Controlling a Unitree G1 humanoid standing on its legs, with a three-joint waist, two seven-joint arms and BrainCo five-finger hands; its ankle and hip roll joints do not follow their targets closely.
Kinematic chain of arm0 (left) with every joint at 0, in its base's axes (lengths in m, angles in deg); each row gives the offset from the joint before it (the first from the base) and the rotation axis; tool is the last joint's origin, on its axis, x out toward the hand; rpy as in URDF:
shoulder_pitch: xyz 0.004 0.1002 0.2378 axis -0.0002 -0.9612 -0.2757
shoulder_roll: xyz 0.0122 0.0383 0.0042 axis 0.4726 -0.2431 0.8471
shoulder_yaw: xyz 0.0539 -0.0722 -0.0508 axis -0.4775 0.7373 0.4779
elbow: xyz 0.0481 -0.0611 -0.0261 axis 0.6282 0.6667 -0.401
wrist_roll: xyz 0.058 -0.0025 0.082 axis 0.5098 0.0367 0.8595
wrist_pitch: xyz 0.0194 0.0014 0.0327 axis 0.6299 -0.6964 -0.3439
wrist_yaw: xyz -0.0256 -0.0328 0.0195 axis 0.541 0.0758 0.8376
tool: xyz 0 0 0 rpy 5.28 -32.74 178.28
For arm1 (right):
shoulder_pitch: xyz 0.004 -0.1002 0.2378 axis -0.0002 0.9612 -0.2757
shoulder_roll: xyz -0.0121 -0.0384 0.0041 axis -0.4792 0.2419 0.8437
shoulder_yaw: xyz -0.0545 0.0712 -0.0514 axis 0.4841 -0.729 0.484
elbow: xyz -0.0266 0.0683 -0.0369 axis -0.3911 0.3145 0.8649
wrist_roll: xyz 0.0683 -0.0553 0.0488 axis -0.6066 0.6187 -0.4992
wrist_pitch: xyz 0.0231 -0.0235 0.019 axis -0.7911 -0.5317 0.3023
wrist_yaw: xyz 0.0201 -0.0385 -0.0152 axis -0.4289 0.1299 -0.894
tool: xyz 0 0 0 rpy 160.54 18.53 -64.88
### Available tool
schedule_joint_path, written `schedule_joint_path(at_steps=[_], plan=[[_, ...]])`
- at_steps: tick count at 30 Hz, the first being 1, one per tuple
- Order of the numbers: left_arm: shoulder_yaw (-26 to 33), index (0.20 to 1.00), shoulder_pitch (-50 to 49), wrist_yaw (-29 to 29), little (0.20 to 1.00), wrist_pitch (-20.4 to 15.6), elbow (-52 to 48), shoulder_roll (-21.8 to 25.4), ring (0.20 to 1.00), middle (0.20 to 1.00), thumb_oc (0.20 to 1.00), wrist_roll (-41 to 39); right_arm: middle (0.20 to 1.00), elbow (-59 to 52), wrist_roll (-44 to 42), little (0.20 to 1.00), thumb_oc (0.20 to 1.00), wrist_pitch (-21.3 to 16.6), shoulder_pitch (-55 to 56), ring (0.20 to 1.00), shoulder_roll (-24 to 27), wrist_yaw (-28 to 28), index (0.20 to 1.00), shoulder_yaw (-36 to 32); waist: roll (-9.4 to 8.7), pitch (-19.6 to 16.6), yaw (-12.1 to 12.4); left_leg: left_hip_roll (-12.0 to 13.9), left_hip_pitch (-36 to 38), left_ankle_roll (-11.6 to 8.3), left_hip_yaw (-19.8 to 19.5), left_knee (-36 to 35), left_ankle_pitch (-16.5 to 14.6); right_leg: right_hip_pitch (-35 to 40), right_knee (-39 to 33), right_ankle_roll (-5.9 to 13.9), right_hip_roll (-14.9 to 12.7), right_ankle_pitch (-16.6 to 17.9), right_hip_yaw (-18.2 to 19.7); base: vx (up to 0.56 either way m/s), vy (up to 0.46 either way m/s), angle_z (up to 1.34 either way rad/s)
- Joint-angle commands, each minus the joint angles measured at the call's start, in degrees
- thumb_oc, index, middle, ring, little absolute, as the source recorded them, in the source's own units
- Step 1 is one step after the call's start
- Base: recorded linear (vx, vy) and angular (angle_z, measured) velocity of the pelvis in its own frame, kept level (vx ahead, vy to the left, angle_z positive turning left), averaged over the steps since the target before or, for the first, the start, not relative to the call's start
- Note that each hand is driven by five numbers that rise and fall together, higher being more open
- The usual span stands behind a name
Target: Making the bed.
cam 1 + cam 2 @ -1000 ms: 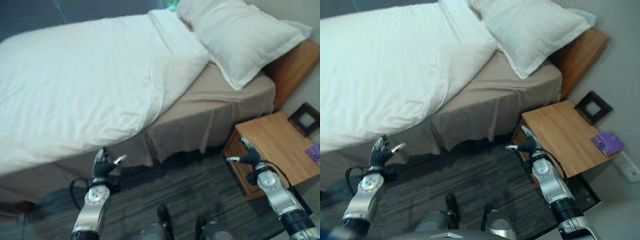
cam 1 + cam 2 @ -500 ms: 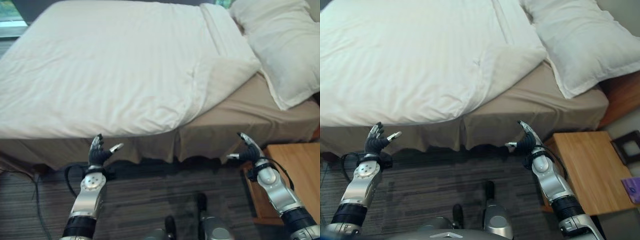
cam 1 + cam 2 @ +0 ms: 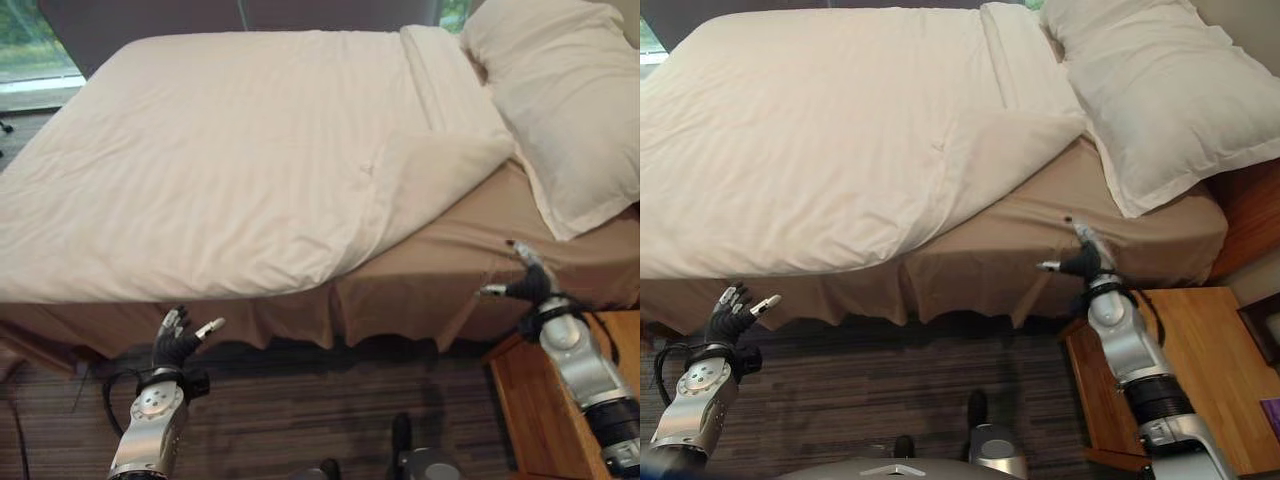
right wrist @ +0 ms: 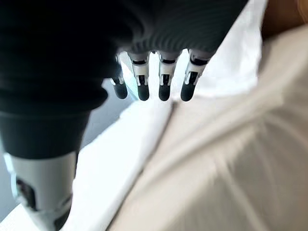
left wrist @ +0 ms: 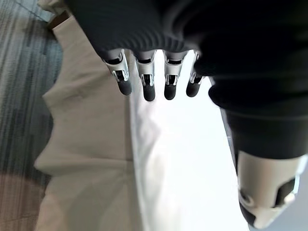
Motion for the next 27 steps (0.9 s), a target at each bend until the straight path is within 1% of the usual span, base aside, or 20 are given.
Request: schedule_joint_path(at_steps=[1,2,3,4,5,6,7,8,9,10,11,12,13,15,19,20,22,25,26,27], plan=[[1.76,1.0,-0.61,-0.11,1.0,-4.18,-1.89,5.34,1.0,1.0,1.0,-1.92,1.0,-2.02,1.33,1.0,1.0,-2.05,-5.91,1.0,2.87,-2.26,1.0,-0.42,0.4,-0.28,1.73,3.35,-4.3,-0.65,-0.45,-6.18,8.99,3.3,3.27,3.66,-1.35,-7.31,-2.89,0.2,0.106,-0.01],[3.09,1.0,-1.81,-0.54,1.0,-4.69,-1.97,5.9,1.0,1.0,1.0,-3.47,1.0,-1.3,1.75,1.0,1.0,-2.28,-8.34,1.0,3.58,-2.24,1.0,0.73,0.98,-0.93,2.32,2.32,-1.72,0.7,-2.16,-9.36,8.36,2.7,6.42,3.9,-0.56,-9.28,-1.86,0.13,0.087,-0.13],[3.17,1.0,-1.82,-0.56,1.0,-4.7,-1.98,5.87,1.0,1.0,1.0,-3.48,1.0,-1.24,1.75,1.0,1.0,-2.29,-8.47,1.0,3.59,-2.25,1.0,0.82,1.03,-0.96,2.33,2.35,-1.76,0.73,-2.09,-9.58,8.61,2.49,6.49,3.88,-0.53,-9.15,-1.78,0.21,0.126,-0.57],[3.53,1.0,-2.17,-1.1,1.0,-4.27,-1.63,6.16,1.0,1.0,1.0,-4.81,1.0,1.22,1.46,1.0,1.0,-2.15,-9.36,1.0,3.87,-1.78,1.0,0.96,1.28,-1.41,2.22,3.03,0.47,1.43,-0.78,-13.26,8.22,0.63,12.31,4.71,-0.66,-8.89,-3.21,0.06,0.043,-0.52],[3.57,1.0,-2.11,-1.12,1.0,-4.28,-1.58,6.14,1.0,1.0,1.0,-4.83,1.0,1.42,1.42,1.0,1.0,-2.22,-9.6,1.0,3.9,-1.82,1.0,1.1,1.3,-1.41,2.17,3.01,0.38,1.46,-0.78,-13.26,8.22,0.36,12.69,4.74,-0.72,-9.05,-3.18,0.02,0.087,-0.31],[3.07,1.0,-1.15,-1.3,1.0,-4.86,-1.64,7.38,1.0,1.0,1.0,-5.03,1.0,2.7,1.15,1.0,1.0,-2.13,-13.82,1.0,4.42,-2.06,1.0,3.64,1.63,-0.01,1.92,3.86,0.38,1.66,-0.28,-13.26,8.25,-4.64,20.79,5.69,-1.18,-9.13,-2.27,-0.07,0.034,0.08],[2.22,1.0,-0.54,-1.37,1.0,-5.31,-1.26,8.14,1.0,1.0,1.0,-5.07,1.0,4.68,0.89,1.0,1.0,-1.68,-15.98,1.0,4.72,-1.85,1.0,4.81,1.39,0.56,1.95,4.35,0.4,1.48,-0.02,-13.26,7.99,-6.23,21.51,5.89,-1.06,-9.63,-1.4,-0.08,0.0,0.09],[1.55,1.0,0.98,-1.35,1.0,-5.54,-1.39,8.42,1.0,1.0,1.0,-5.2,1.0,6.69,0.03,1.0,1.0,-1.55,-18.65,1.0,4.24,-2.54,1.0,6.1,0.84,0.97,2.03,4.21,0.44,1.11,-0.05,-13.26,7.36,-7.69,17.66,5.36,-1.25,-9.21,-0.57,-0.02,-0.046,0.02],[1.58,1.0,1.09,-1.33,1.0,-5.56,-1.31,8.39,1.0,1.0,1.0,-5.2,1.0,6.92,-0.03,1.0,1.0,-1.62,-18.94,1.0,4.25,-2.61,1.0,6.27,0.94,1.04,2.05,4.32,0.48,1.06,0.0,-13.26,7.31,-7.46,17.2,5.33,-1.09,-8.98,-0.57,0.0,-0.049,0.08],[1.3,1.0,1.6,-1.46,1.0,-5.93,-0.98,8.62,1.0,1.0,1.0,-5.38,1.0,7.63,-0.53,1.0,1.0,-1.48,-19.62,1.0,4.72,-2.97,1.0,6.43,0.69,1.27,1.66,4.1,0.43,0.76,-0.46,-13.26,7.21,-8.25,14.45,5.08,-0.81,-7.99,0.62,0.04,-0.052,0.33],[0.82,1.0,2.58,-1.39,1.0,-6.12,-0.84,8.86,1.0,1.0,1.0,-5.34,1.0,7.76,-1.23,1.0,1.0,-1.63,-20.27,1.0,4.62,-3.05,1.0,6.84,0.32,1.45,0.9,3.89,0.57,0.56,-1.0,-13.26,6.99,-9.12,10.02,5.05,-0.15,-6.34,3.03,0.09,-0.086,0.35],[0.95,1.0,3.19,-0.54,1.0,-5.92,0.72,8.66,1.0,1.0,1.0,-6.43,1.0,8.68,-1.39,1.0,1.0,-1.28,-19.2,1.0,4.37,-3.86,1.0,6.07,0.0,1.54,0.73,4.04,1.11,0.53,-0.85,-13.26,6.53,-8.19,7.5,5.27,-0.06,-5.19,3.67,0.11,-0.083,0.3],[0.94,1.0,2.67,-1.37,1.0,-5.49,1.22,9.52,1.0,1.0,1.0,-4.75,1.0,8.69,-1.3,1.0,1.0,-1.07,-19.82,1.0,3.75,-2.47,1.0,7.04,-0.08,1.01,1.14,3.88,1.46,0.6,-1.13,-13.26,6.48,-7.14,5.9,5.43,-0.36,-5.05,3.35,0.13,-0.077,0.23],[1.6,1.0,1.33,-1.76,1.0,-5.38,0.97,9.11,1.0,1.0,1.0,-4.09,1.0,7.88,-1.82,1.0,1.0,-1.77,-18.45,1.0,2.85,-2.84,1.0,6.66,-0.41,0.24,1.4,3.72,2.13,0.58,-0.93,-13.26,6.09,-5.53,3.44,5.74,-0.88,-3.26,2.95,0.13,-0.096,0.27],[1.12,1.0,0.82,-2.3,1.0,-5.38,1.22,7.54,1.0,1.0,1.0,-4.75,1.0,7.26,-2.63,1.0,1.0,-1.92,-18.14,1.0,3.38,-2.03,1.0,6.73,-0.12,-1.17,1.04,4.09,3.03,0.47,-0.65,-13.26,5.65,-2.51,0.9,5.88,-0.96,-2.9,1.99,0.11,-0.064,0.05],[-9.46,1.0,14.04,0.89,1.0,-2.71,3.79,4.25,1.0,1.0,1.0,2.22,1.0,9.36,-1.89,1.0,1.0,-1.03,-21.29,1.0,-2.1,-1.51,1.0,12.37,-0.44,-2.22,-1.46,4.62,4.08,0.35,0.42,-13.26,4.98,-1.52,0.82,5.94,-0.82,-3.67,2.28,0.15,-0.072,-0.01],[-8.01,1.0,15.28,1.78,1.0,-3.02,4.91,4.55,1.0,1.0,1.0,1.52,1.0,9.62,-0.66,1.0,1.0,-1.11,-22.11,1.0,-3.15,-0.68,1.0,14.37,0.05,-2.34,-1.63,4.89,4.49,0.19,0.54,-13.26,4.96,-1.08,0.82,5.88,-0.84,-3.82,2.58,0.09,-0.041,0.08],[-6.52,1.0,15.65,1.83,1.0,-3.21,5.29,4.82,1.0,1.0,1.0,-0.12,1.0,9.86,0.52,1.0,1.0,-0.5,-22.83,1.0,-3.32,0.06,1.0,15.2,0.24,-2.42,-1.79,5.05,4.77,0.03,0.51,-13.26,4.82,-0.73,0.82,5.88,-0.77,-4.19,2.67,0.04,-0.019,-0.26],[1.86,1.0,-4.89,7.41,1.0,-0.28,-12.66,-0.43,1.0,1.0,1.0,11.53,1.0,-2.34,-0.22,1.0,1.0,-1.67,10.65,1.0,-9.98,1.56,1.0,-1.99,-5.56,-4.78,3.28,5.98,6.9,4.35,-0.9,-11.94,1.78,5.17,19.12,6.92,0.14,-8.83,3.8,0.0,0.0,0.0],[1.86,1.0,-4.9,7.41,1.0,-0.28,-12.67,-0.43,1.0,1.0,1.0,11.53,1.0,-2.34,-0.22,1.0,1.0,-1.67,10.65,1.0,-9.98,1.56,1.0,-1.99,-5.53,-4.79,3.26,6.01,6.88,4.34,-0.92,-11.93,1.79,5.22,19.0,6.91,0.18,-8.75,3.77,-0.2,0.01,0.04]])
